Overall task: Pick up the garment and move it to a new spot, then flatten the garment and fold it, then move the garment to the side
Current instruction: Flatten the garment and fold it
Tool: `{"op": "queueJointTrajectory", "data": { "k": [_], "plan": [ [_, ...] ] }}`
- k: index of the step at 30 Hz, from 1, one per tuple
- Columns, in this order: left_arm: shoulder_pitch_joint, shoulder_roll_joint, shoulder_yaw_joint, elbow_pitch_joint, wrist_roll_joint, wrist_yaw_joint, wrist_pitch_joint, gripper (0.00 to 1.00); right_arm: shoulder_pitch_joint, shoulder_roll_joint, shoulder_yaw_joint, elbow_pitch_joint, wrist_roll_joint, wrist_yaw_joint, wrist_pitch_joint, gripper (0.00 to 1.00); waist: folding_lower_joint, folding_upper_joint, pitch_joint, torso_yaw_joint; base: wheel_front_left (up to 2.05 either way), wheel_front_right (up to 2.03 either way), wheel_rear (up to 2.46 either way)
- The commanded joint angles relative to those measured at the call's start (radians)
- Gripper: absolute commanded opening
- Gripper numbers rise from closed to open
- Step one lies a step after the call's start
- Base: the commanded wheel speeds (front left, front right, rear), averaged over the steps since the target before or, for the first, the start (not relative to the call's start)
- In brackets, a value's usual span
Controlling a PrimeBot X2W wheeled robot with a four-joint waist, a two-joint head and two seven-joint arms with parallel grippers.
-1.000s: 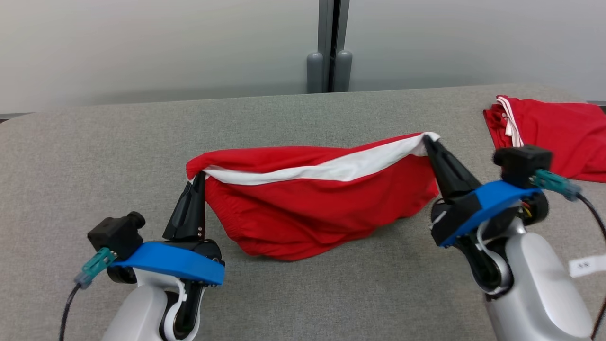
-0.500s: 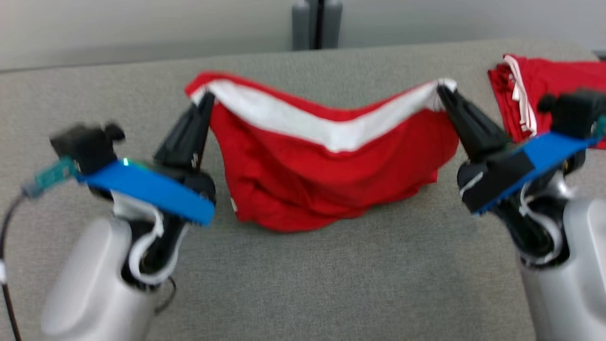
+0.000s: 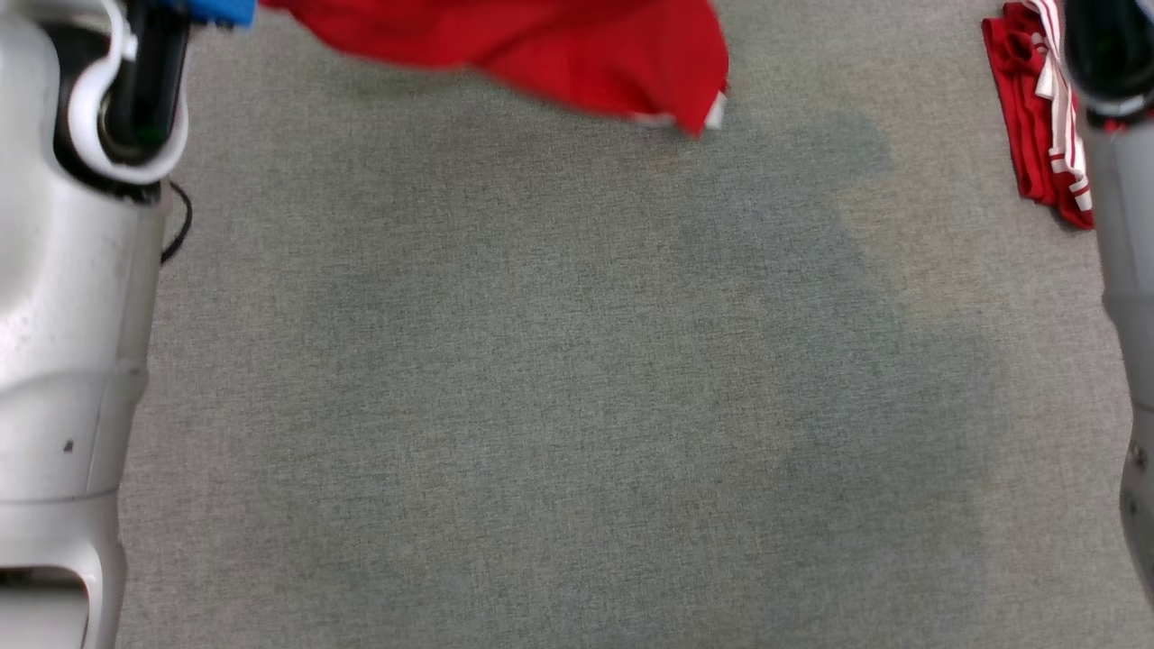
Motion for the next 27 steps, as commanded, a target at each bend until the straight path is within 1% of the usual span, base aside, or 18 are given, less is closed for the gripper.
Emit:
{"op": "queueJointTrajectory", "data": {
  "k": [1, 3, 6, 8, 10, 15, 19, 20, 21, 22, 25, 27],
  "plan": [
    [-0.049, -0.007, -0.003, 0.023, 0.009, -0.007, -0.04, 0.0, -0.054, 0.0, 0.016, 0.029, -0.015, 0.0, -0.072, 0.0, -0.0003, -0.0004, 0.0, -0.002, 0.0, 0.0, 0.0],
    [-0.096, -0.015, -0.002, 0.047, 0.015, -0.008, -0.093, 0.0, -0.106, -0.006, 0.038, 0.073, -0.042, 0.0, -0.152, 0.0, -0.0003, -0.0004, -0.006, -0.009, 0.0, 0.0, 0.0],
    [-0.125, -0.021, -0.014, 0.075, 0.008, -0.009, -0.158, 0.0, -0.145, -0.004, 0.071, 0.124, -0.053, 0.0, -0.206, 0.0, -0.0003, -0.0004, -0.007, -0.016, 0.0, 0.0, 0.0],
    [-0.116, -0.014, -0.04, 0.08, -0.003, -0.009, -0.189, 0.0, -0.131, -0.007, 0.113, 0.15, -0.042, 0.0, -0.216, 0.0, -0.0003, -0.0004, -0.005, -0.019, 0.0, 0.0, 0.0],
    [-0.078, -0.01, -0.066, 0.09, -0.03, -0.008, -0.209, 0.0, -0.091, -0.031, 0.17, 0.177, -0.033, 0.0, -0.211, 0.0, -0.0003, -0.0004, -0.001, -0.02, 0.0, 0.0, 0.0],
    [0.076, -0.001, -0.136, 0.125, -0.108, -0.008, -0.242, 0.0, 0.046, -0.086, 0.329, 0.201, 0.041, 0.0, -0.187, 0.0, -0.0003, -0.0004, -0.003, -0.018, 0.0, 0.0, 0.0],
    [0.238, 0.017, -0.217, 0.116, -0.164, -0.009, -0.254, 0.0, 0.181, -0.163, 0.455, 0.17, 0.106, 0.0, -0.161, 0.0, -0.0003, -0.0004, -0.031, -0.008, 0.0, 0.0, 0.0],
    [0.238, 0.017, -0.217, 0.116, -0.164, -0.009, -0.254, 0.0, 0.181, -0.163, 0.455, 0.17, 0.106, 0.0, -0.161, 0.0, -0.0003, -0.0004, -0.031, -0.008, 0.0, 0.0, 0.0],
    [0.28, 0.032, -0.236, 0.109, -0.165, -0.009, -0.255, 0.0, 0.214, -0.178, 0.492, 0.145, 0.135, 0.0, -0.147, 0.0, -0.0003, -0.0004, -0.043, -0.009, 0.0, 0.0, 0.0],
    [0.326, 0.043, -0.246, 0.104, -0.164, -0.009, -0.258, 0.0, 0.247, -0.207, 0.523, 0.121, 0.162, 0.0, -0.133, 0.0, -0.0003, -0.0004, -0.058, -0.006, 0.0, 0.0, 0.0],
    [0.466, 0.048, -0.264, 0.071, -0.173, -0.009, -0.26, 0.0, 0.338, -0.302, 0.596, 0.032, 0.231, 0.0, -0.086, 0.0, -0.0003, -0.0004, -0.103, 0.009, 0.0, 0.0, 0.0],
    [0.562, 0.049, -0.266, 0.043, -0.172, -0.009, -0.259, 0.0, 0.403, -0.357, 0.624, -0.031, 0.274, 0.0, -0.054, 0.0, -0.0003, -0.0004, -0.137, 0.016, 0.0, 0.0, 0.0]
  ]
}}
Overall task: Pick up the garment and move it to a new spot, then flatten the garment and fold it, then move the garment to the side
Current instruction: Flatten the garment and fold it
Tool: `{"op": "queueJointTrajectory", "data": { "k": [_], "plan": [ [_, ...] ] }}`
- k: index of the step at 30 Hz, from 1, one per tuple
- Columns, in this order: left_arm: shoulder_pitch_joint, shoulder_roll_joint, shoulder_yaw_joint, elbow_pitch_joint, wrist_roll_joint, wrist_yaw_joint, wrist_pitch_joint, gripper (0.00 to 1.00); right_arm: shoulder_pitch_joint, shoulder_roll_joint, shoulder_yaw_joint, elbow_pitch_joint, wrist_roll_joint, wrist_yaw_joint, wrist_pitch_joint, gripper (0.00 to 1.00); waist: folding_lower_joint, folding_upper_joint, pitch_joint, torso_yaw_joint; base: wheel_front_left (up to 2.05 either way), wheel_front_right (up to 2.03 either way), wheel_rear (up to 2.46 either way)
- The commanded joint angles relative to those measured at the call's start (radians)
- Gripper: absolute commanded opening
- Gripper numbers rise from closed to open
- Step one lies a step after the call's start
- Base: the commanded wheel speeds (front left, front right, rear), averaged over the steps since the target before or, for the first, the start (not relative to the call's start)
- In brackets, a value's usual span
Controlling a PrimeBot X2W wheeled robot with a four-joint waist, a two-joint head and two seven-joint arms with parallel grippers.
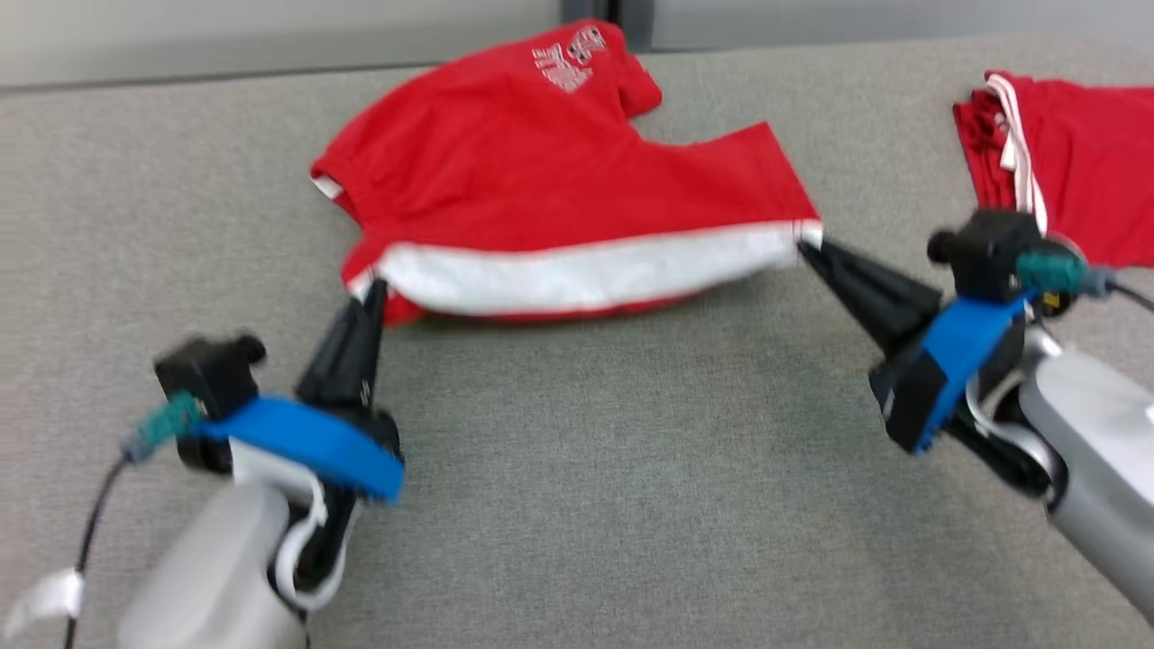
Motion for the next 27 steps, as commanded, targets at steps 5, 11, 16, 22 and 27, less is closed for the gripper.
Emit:
{"op": "queueJointTrajectory", "data": {
  "k": [5, 11, 16, 22, 27],
  "plan": [
    [0.182, 0.016, 0.006, -0.064, 0.014, -0.007, -0.004, 0.0, 0.18, -0.097, -0.023, -0.141, 0.087, 0.0, 0.086, 0.0, 0.0002, 0.0, -0.088, 0.008, 0.0, 0.0, 0.0],
    [0.335, 0.057, -0.006, -0.155, -0.008, 0.015, 0.024, 0.0, 0.432, -0.145, -0.164, -0.265, 0.139, 0.0, 0.259, 0.0, 0.0002, 0.0, -0.153, 0.018, 0.0, 0.0, 0.0],
    [0.44, 0.113, -0.033, -0.255, -0.032, 0.066, 0.121, 0.0, 0.674, -0.095, -0.371, -0.346, 0.102, 0.0, 0.448, 0.0, 0.0002, 0.0, -0.182, 0.017, 0.0, 0.0, 0.0],
    [0.569, 0.173, -0.053, -0.422, -0.091, 0.14, 0.236, 0.0, 0.968, 0.075, -0.656, -0.552, -0.026, 0.0, 0.72, 0.0, 0.0002, 0.0, -0.18, 0.016, 0.0, 0.0, 0.0],
    [0.631, 0.224, -0.045, -0.602, -0.118, 0.203, 0.291, 0.0, 1.093, 0.253, -0.833, -0.852, -0.191, 0.0, 0.899, 0.0, 0.0002, 0.0, -0.161, 0.028, 0.0, 0.0, 0.0]
  ]
}}
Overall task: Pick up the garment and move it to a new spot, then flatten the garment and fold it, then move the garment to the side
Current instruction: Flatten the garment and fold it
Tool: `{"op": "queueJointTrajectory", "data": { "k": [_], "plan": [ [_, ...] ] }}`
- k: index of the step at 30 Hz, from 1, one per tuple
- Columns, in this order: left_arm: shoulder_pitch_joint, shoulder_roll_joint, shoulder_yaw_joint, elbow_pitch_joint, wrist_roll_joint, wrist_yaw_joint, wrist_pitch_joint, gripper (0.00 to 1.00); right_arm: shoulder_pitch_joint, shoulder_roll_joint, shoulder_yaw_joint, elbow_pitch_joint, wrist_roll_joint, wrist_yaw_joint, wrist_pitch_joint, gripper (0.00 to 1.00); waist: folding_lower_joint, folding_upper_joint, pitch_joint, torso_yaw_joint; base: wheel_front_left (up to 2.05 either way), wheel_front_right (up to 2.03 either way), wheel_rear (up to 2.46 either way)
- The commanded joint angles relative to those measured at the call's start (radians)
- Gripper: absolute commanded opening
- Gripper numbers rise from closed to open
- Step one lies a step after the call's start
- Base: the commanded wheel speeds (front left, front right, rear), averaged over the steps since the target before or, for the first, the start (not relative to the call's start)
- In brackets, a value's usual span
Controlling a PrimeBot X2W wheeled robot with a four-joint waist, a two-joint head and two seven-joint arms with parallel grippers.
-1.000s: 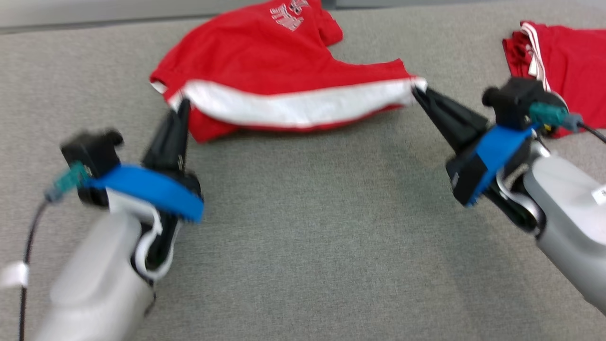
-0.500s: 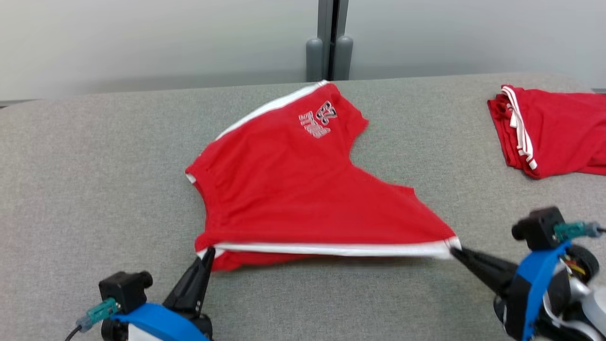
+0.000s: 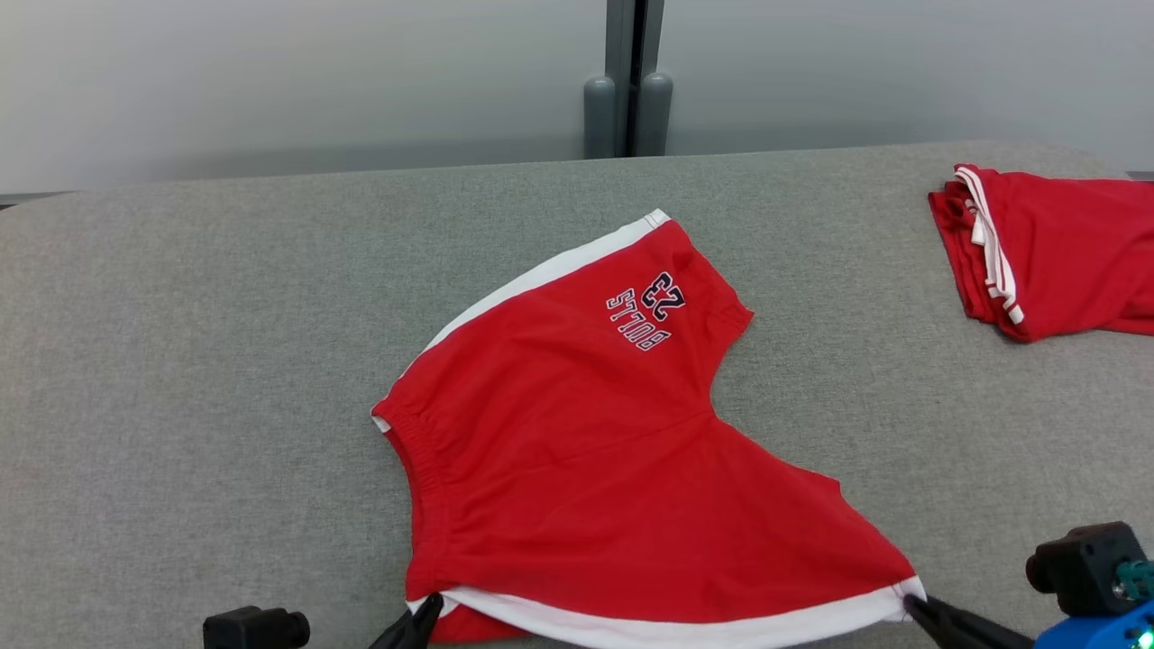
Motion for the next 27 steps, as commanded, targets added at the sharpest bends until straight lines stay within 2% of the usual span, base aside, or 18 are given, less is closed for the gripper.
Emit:
{"op": "queueJointTrajectory", "data": {
  "k": [1, 4, 8, 12, 17, 27],
  "plan": [
    [-0.013, 0.007, 0.011, -0.022, 0.007, 0.004, -0.007, 0.0, -0.023, 0.011, -0.011, -0.032, -0.025, 0.0, 0.003, 0.0, 0.0001, 0.0003, 0.006, 0.009, 0.0, 0.0, 0.0],
    [-0.063, -0.002, 0.018, -0.042, 0.022, -0.006, -0.012, 0.0, -0.101, 0.0, -0.01, -0.072, -0.069, 0.0, -0.003, 0.0, 0.0001, 0.0003, 0.016, 0.021, 0.0, 0.0, 0.0],
    [-0.148, -0.044, 0.031, -0.002, 0.033, -0.02, -0.032, 0.0, -0.25, -0.041, 0.034, -0.012, -0.077, 0.0, -0.019, 0.0, 0.0001, 0.0003, 0.022, 0.034, 0.0, 0.0, 0.0],
    [-0.237, -0.105, 0.047, 0.083, 0.034, -0.033, -0.059, 0.0, -0.416, -0.087, 0.091, 0.107, -0.054, 0.0, -0.042, 0.0, 0.0001, 0.0003, 0.03, 0.057, 0.0, 0.0, 0.0],
    [-0.339, -0.182, 0.065, 0.209, 0.047, -0.018, -0.1, 0.0, -0.622, -0.148, 0.167, 0.285, -0.037, 0.0, -0.095, 0.0, 0.0001, 0.0003, 0.057, 0.092, 0.0, 0.0, 0.0],
    [-0.503, -0.31, 0.057, 0.408, 0.066, -0.023, -0.153, 0.0, -0.967, -0.191, 0.317, 0.601, -0.05, 0.0, -0.227, 0.0, 0.0001, 0.0003, 0.165, 0.171, 0.0, 0.0, 0.0]
  ]
}}
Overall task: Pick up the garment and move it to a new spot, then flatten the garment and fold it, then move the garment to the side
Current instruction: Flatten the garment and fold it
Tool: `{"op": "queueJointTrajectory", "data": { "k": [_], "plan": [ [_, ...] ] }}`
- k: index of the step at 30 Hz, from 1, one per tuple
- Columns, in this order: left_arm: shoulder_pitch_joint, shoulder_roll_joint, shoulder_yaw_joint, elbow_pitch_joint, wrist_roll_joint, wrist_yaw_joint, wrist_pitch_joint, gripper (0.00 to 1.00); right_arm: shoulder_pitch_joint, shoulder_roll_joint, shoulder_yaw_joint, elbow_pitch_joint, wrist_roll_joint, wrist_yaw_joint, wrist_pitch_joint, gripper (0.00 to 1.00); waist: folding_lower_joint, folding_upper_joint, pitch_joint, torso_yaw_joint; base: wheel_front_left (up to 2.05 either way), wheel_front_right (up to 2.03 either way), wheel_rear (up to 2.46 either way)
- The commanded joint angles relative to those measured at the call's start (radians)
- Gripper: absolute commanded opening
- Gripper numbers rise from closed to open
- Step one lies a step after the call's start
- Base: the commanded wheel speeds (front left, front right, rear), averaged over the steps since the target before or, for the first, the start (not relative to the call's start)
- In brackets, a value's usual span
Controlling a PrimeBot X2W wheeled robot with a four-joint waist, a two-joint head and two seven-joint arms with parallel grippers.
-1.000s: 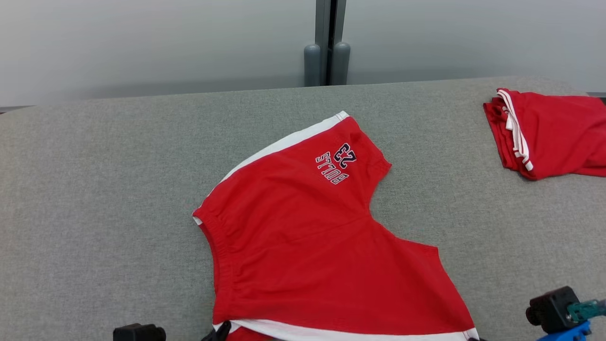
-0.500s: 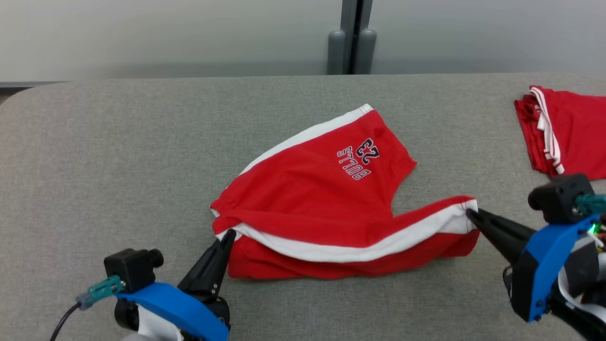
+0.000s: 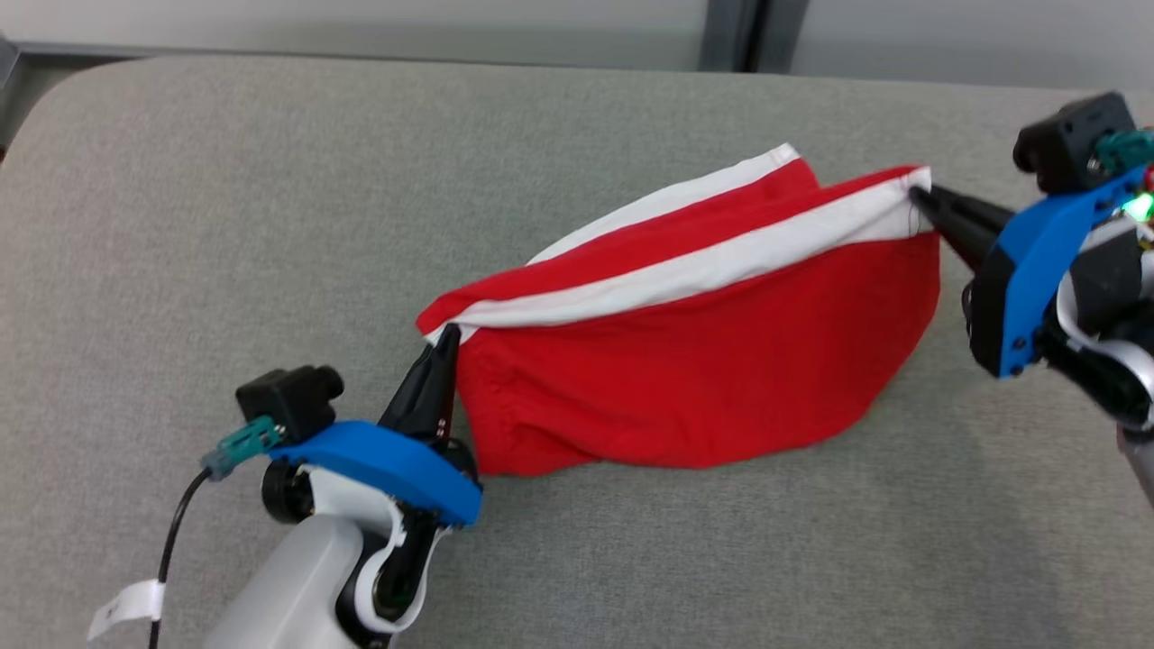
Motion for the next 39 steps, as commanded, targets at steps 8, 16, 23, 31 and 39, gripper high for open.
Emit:
{"op": "queueJointTrajectory", "data": {
  "k": [8, 16, 23, 31, 39],
  "plan": [
    [-0.133, -0.08, -0.011, 0.116, 0.02, -0.019, -0.034, 0.0, -0.225, -0.009, 0.102, 0.207, -0.034, 0.0, -0.118, 0.0, -0.0002, -0.0002, 0.118, 0.086, 0.0, 0.0, 0.0],
    [-0.207, -0.129, -0.033, 0.204, 0.038, -0.038, -0.055, 0.0, -0.34, 0.009, 0.154, 0.349, -0.079, 0.0, -0.177, 0.0, -0.0002, -0.0002, 0.173, 0.131, 0.0, 0.0, 0.0],
    [-0.239, -0.157, -0.05, 0.261, 0.037, -0.065, -0.067, 1.0, -0.369, 0.042, 0.166, 0.462, -0.09, 0.0, -0.217, 1.0, -0.0002, -0.0002, 0.185, 0.141, 0.0, 0.0, 0.0],
    [-0.192, -0.139, -0.07, 0.258, 0.041, -0.084, -0.071, 1.0, -0.315, 0.059, 0.194, 0.529, -0.022, 0.0, -0.232, 1.0, -0.0002, -0.0002, 0.127, 0.129, 0.0, 0.0, 0.0],
    [-0.074, -0.062, -0.055, 0.18, 0.061, -0.073, -0.116, 1.0, -0.203, 0.034, 0.204, 0.496, 0.075, 0.0, -0.257, 1.0, -0.0002, -0.0002, 0.024, 0.106, 0.0, 0.0, 0.0]
  ]
}}
